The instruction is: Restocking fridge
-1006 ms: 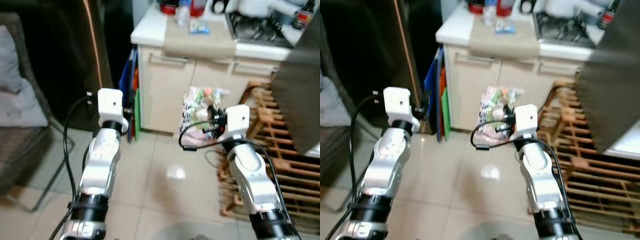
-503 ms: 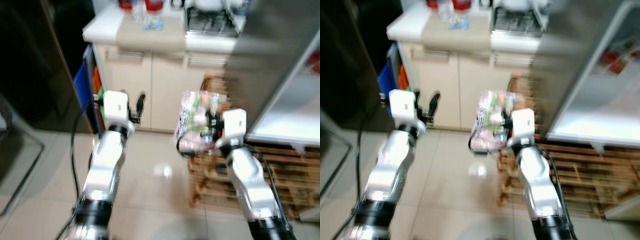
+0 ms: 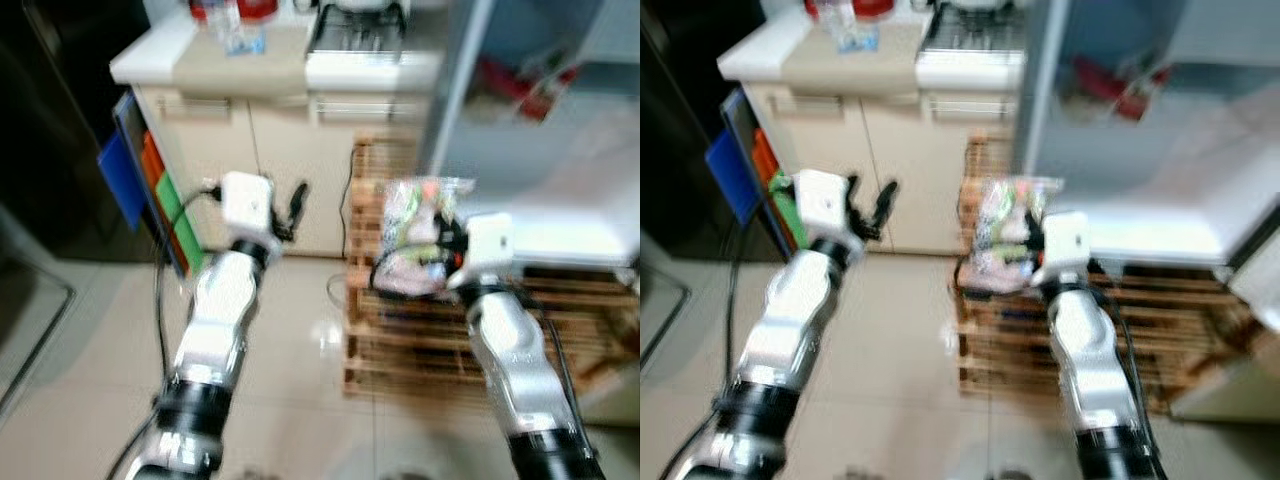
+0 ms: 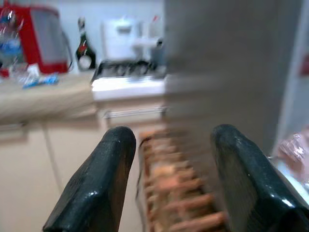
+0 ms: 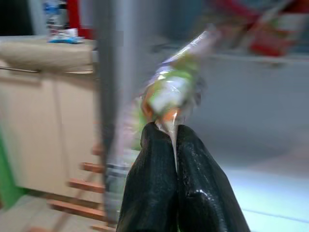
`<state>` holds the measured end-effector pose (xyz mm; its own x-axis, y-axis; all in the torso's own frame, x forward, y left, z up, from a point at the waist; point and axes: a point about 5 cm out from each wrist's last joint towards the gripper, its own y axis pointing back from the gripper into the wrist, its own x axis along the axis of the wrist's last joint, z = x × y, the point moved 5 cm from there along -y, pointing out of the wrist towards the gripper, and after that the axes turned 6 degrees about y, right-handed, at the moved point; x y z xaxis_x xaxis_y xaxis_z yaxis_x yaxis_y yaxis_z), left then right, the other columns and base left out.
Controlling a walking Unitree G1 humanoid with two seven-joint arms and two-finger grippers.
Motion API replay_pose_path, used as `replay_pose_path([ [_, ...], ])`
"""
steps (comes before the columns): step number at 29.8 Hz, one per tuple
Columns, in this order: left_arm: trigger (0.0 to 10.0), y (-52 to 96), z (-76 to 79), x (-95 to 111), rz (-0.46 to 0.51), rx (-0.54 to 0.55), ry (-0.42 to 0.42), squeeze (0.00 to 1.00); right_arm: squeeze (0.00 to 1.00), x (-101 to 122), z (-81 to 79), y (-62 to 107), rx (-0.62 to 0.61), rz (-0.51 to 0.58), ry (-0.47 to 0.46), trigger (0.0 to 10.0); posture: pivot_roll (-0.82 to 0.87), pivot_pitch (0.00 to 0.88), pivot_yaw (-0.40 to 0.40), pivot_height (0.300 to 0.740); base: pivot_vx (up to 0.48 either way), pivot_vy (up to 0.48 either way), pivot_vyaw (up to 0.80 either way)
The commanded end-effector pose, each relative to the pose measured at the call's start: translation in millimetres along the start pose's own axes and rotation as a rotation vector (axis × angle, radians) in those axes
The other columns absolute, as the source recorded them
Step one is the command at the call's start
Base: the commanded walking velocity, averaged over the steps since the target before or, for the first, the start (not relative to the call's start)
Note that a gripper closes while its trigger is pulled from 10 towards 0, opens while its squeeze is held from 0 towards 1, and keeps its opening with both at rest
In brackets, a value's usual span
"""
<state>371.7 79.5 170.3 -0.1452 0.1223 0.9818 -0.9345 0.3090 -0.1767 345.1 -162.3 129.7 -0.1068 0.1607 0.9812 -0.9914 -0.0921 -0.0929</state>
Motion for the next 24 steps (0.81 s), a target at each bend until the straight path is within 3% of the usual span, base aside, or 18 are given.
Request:
replay_pose_path([
  [1,10.0,1.0,-14.6,0,-0.012,0.034,-0.017,0.0,0.0,12,-6.6,-4.4,0.001,0.05,-0.007,0.0,-0.14,0.018,0.065,0.74,0.0,0.0,0.0],
  [6,10.0,0.6,-14.1,-2,-0.021,0.024,-0.016,0.0,0.0,9,-3.5,-6.2,-0.023,0.031,-0.024,0.0,-0.13,0.019,0.061,0.74,0.0,0.0,0.0],
  [18,10.0,-1.9,13.0,-4,-0.015,-0.11,0.014,0.0,0.0,-7,20.1,-15.5,-0.161,-0.068,-0.111,0.0,-0.13,0.022,0.036,0.74,0.0,0.0,0.0],
  [24,10.0,2.8,50.8,-3,-0.021,-0.314,0.1,0.0,0.0,-7,21.8,-20.4,-0.175,-0.068,-0.099,0.0,-0.13,0.028,0.035,0.74,0.08,0.0,0.0],
])
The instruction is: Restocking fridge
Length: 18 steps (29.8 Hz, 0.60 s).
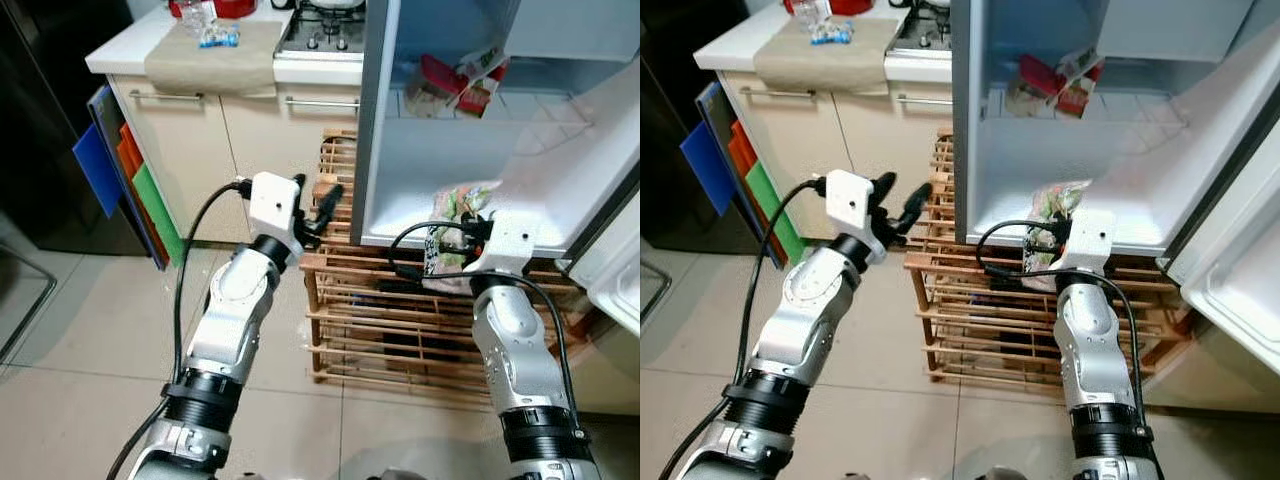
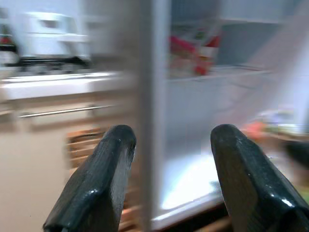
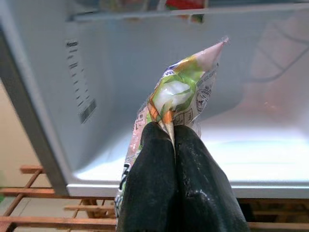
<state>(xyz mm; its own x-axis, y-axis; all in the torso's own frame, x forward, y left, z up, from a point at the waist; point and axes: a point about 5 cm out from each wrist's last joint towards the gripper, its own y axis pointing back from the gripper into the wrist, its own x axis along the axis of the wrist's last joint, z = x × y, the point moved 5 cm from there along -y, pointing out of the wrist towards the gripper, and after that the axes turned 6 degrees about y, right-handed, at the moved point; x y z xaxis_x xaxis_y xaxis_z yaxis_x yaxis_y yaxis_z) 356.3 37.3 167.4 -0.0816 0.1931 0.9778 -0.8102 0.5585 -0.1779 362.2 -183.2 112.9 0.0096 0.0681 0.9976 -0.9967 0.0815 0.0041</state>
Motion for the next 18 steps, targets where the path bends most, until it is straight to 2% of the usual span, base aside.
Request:
replay_pose_path([
  [1,10.0,-1.2,11.6,2,0.002,-0.065,0.012,0.0,0.0,15,1.5,-6.2,-0.02,0.047,-0.01,0.0,-0.13,0.028,0.035,0.74,0.48,0.0,0.0],
  [6,10.0,-5.2,26.8,8,0.021,-0.144,0.001,0.0,0.0,18,7.5,-14.2,-0.065,0.044,-0.043,0.0,-0.12,0.025,0.036,0.74,0.48,0.0,0.0],
  [11,10.0,-6.1,32.5,11,0.029,-0.176,0.006,0.0,0.0,21,9.9,-17.9,-0.077,0.052,-0.058,0.0,-0.12,0.023,0.035,0.74,0.48,0.0,0.0],
  [12,10.0,-5.7,45.1,18,0.052,-0.239,-0.016,0.0,0.0,20,21.0,-18.6,-0.128,0.042,-0.083,0.0,-0.12,0.023,0.032,0.74,0.48,0.0,0.0],
  [14,10.0,-5.4,48.7,20,0.057,-0.257,-0.02,0.0,0.0,20,24.0,-18.6,-0.142,0.039,-0.09,0.0,-0.12,0.023,0.032,0.74,0.48,0.0,0.0],
  [18,10.0,-5.0,58.5,26,0.061,-0.304,0.004,0.0,0.0,16,25.8,-18.9,-0.151,0.022,-0.126,0.0,-0.12,0.025,0.03,0.74,0.141,0.0,0.0],
])
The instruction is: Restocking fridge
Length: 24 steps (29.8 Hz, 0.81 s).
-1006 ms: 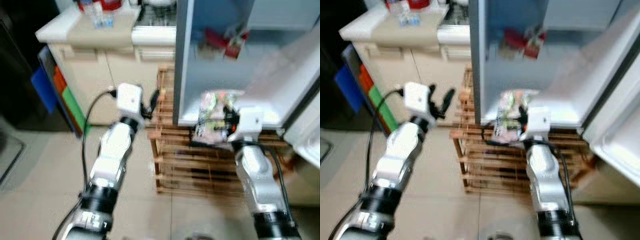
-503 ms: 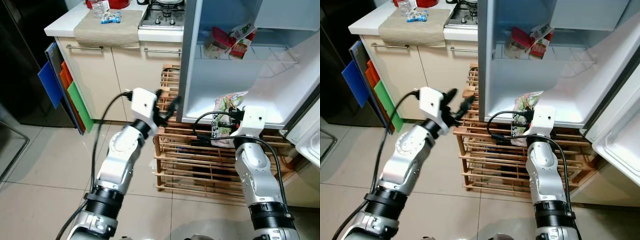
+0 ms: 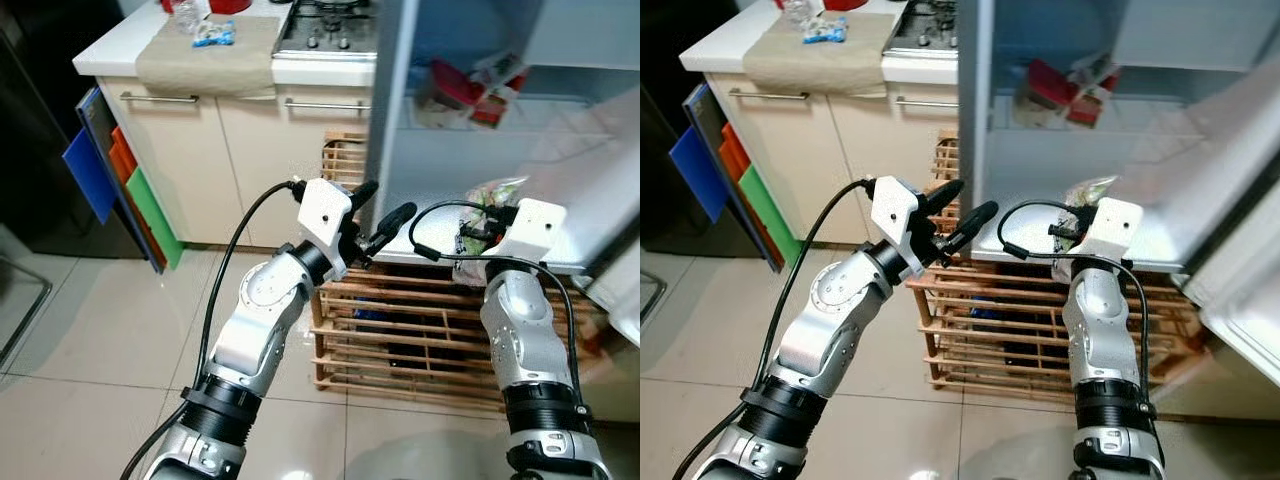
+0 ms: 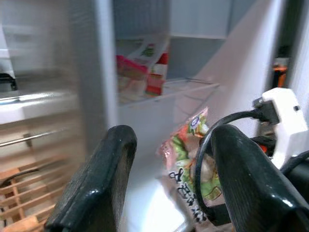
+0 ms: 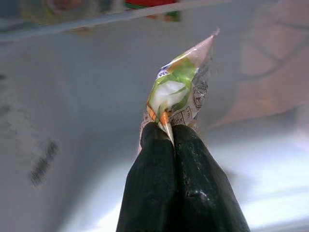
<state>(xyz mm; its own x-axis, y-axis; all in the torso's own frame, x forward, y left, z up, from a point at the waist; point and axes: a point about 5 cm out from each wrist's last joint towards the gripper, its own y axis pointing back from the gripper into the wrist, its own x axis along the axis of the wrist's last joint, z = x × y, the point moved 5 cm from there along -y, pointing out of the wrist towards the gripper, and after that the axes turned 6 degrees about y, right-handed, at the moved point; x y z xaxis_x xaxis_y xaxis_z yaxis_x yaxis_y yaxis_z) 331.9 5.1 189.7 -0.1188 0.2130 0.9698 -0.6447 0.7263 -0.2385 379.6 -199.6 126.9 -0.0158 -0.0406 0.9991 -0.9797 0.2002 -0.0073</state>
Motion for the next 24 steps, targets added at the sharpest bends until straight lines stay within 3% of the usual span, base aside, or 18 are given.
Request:
replay_pose_path([
  [1,10.0,-6.9,14.6,8,0.021,-0.063,0.012,0.0,0.0,4,9.5,-1.5,-0.03,0.013,-0.015,0.0,-0.12,0.025,0.03,0.74,0.0,0.0,0.0],
  [2,10.0,-7.7,23.1,17,0.046,-0.104,0.035,0.0,0.0,5,10.5,-2.6,-0.037,0.013,-0.046,0.0,-0.12,0.038,0.029,0.74,0.0,0.0,0.0],
  [4,10.0,-7.6,25.4,20,0.054,-0.114,0.048,0.0,0.0,6,11.5,-3.4,-0.042,0.014,-0.064,0.0,-0.11,0.042,0.029,0.74,0.0,0.0,0.0],
  [12,10.0,-5.3,26.8,27,0.062,-0.129,0.072,0.0,0.0,1,21.4,-9.7,-0.1,-0.02,-0.181,0.0,-0.09,0.061,0.036,0.74,0.0,0.0,0.0],
  [16,10.0,-1.4,25.4,30,0.042,-0.129,0.061,0.0,0.0,-10,17.5,-22.7,-0.133,-0.092,-0.355,0.0,-0.06,0.103,0.048,0.74,0.0,0.0,0.0],
  [19,10.0,0.8,27.0,29,0.022,-0.142,0.064,0.0,0.0,-10,16.7,-27.6,-0.153,-0.104,-0.421,0.0,-0.04,0.117,0.051,0.74,0.0,0.0,0.0],
  [22,10.0,8.3,28.3,28,-0.005,-0.154,0.063,0.0,0.0,-12,29.4,-33.0,-0.236,-0.12,-0.516,0.0,-0.01,0.15,0.054,0.74,0.0,0.0,0.0],
  [24,10.0,14.3,26.8,25,-0.027,-0.147,0.076,0.0,0.0,-12,43.7,-33.8,-0.289,-0.116,-0.524,0.0,-0.01,0.163,0.055,0.74,0.0,0.0,0.0],
])
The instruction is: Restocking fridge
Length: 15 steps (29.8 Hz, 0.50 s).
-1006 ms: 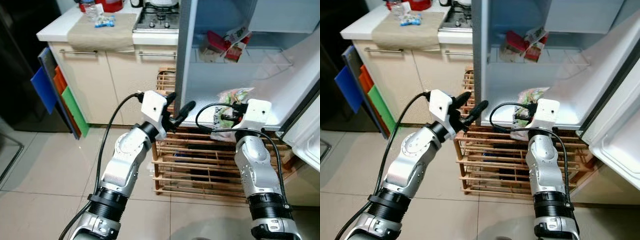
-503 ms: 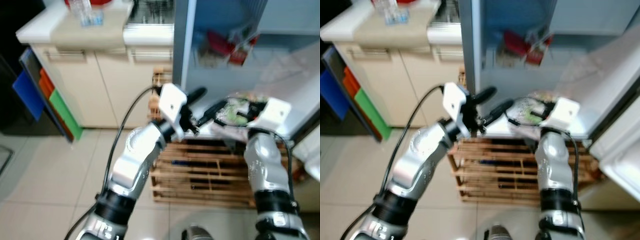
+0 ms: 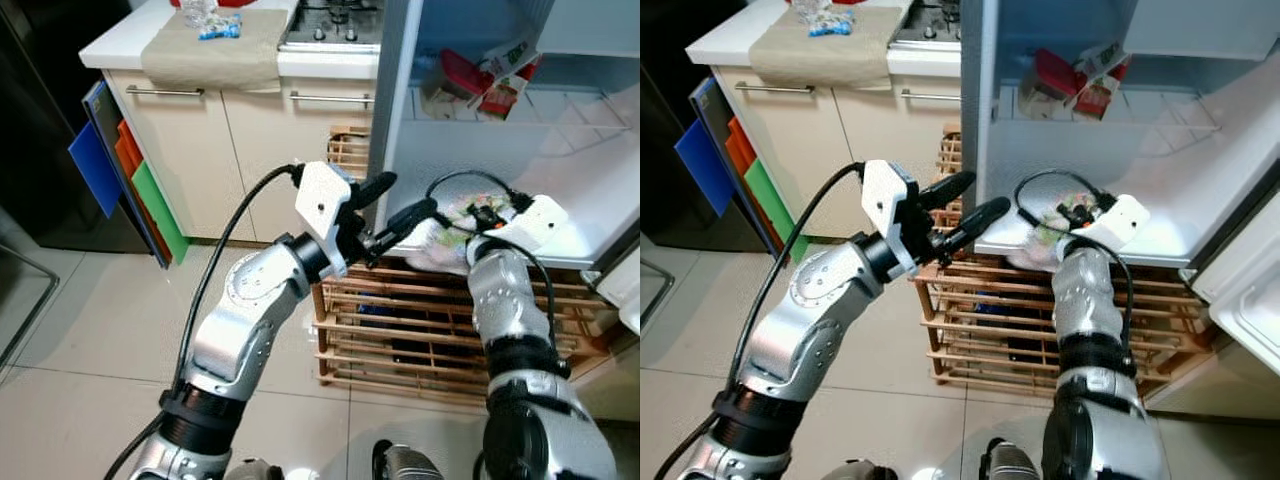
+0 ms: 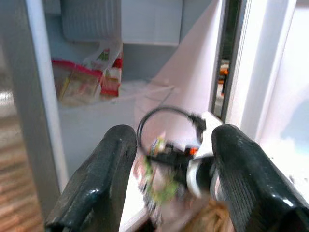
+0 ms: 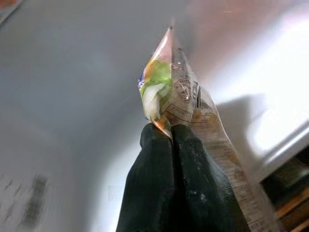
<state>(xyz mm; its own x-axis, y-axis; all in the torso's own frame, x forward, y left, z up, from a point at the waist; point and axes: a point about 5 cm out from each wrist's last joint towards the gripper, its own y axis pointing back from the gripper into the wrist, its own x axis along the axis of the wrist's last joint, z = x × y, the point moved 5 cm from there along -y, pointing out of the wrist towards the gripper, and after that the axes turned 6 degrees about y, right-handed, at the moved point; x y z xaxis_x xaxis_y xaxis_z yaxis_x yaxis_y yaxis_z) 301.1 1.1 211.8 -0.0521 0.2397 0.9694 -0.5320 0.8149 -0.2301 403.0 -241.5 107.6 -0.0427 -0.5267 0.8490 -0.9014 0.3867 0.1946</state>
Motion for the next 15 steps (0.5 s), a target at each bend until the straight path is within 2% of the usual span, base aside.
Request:
replay_pose_path([
  [1,10.0,4.4,1.6,1,-0.011,-0.003,0.01,0.0,0.0,10,6.3,-2.8,-0.039,0.028,-0.036,0.0,-0.01,0.174,0.056,0.74,0.0,0.0,0.0],
  [3,10.0,7.9,1.6,-1,-0.021,0.002,0.022,0.0,0.0,11,17.8,-5.4,-0.076,0.024,-0.06,0.0,-0.01,0.188,0.059,0.74,0.0,0.0,0.0],
  [6,10.0,10.8,3.9,-2,-0.035,0.001,0.042,0.0,0.0,14,25.1,-8.5,-0.094,0.017,-0.073,0.0,0.0,0.206,0.066,0.74,0.0,0.0,0.0],
  [8,10.0,12.1,5.6,-1,-0.039,-0.003,0.053,0.0,0.0,21,23.0,-10.4,-0.078,0.036,-0.06,0.0,-0.01,0.211,0.068,0.74,0.0,0.0,0.0],
  [12,10.0,13.5,7.3,1,-0.038,0.001,0.071,0.0,0.0,38,13.0,-13.5,-0.02,0.082,0.057,0.0,-0.02,0.221,0.062,0.74,0.0,0.0,0.0],
  [14,10.0,13.4,9.7,-1,-0.034,0.004,0.082,0.0,0.0,52,-2.1,-14.3,0.069,0.132,0.213,0.0,-0.04,0.229,0.046,0.74,0.0,0.0,0.0],
  [15,10.0,12.3,13.4,-2,-0.029,0.009,0.092,0.0,0.0,63,-23.5,-11.7,0.185,0.186,0.39,0.0,-0.05,0.232,0.029,0.74,0.0,0.0,0.0],
])
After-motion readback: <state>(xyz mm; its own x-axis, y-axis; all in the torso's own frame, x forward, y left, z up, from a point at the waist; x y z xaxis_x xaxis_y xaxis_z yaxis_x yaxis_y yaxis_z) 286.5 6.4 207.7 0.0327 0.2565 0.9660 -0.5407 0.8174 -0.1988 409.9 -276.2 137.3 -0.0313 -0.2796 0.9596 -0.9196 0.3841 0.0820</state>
